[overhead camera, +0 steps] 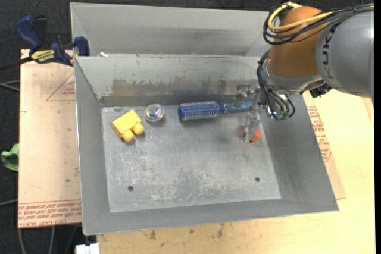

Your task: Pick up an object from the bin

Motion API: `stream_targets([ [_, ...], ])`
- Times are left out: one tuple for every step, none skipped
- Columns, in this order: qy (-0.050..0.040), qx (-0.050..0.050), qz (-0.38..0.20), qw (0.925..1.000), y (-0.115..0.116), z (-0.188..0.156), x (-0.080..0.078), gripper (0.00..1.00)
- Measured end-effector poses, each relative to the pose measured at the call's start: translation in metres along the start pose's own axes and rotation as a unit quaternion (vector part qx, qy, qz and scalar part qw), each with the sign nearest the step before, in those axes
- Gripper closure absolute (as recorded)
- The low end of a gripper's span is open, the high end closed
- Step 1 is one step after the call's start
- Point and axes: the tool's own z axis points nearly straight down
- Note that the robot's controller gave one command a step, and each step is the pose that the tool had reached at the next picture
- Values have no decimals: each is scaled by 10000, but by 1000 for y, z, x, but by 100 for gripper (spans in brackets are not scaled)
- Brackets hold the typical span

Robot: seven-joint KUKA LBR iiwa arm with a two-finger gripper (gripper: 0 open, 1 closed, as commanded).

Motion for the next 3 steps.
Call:
stream_targets([
  [-35,5,317,9995,12,55,-25,0],
  [-30,-13,473,9989,77,54,-14,0],
  [-26,3,492,9988,72,55,-14,100],
])
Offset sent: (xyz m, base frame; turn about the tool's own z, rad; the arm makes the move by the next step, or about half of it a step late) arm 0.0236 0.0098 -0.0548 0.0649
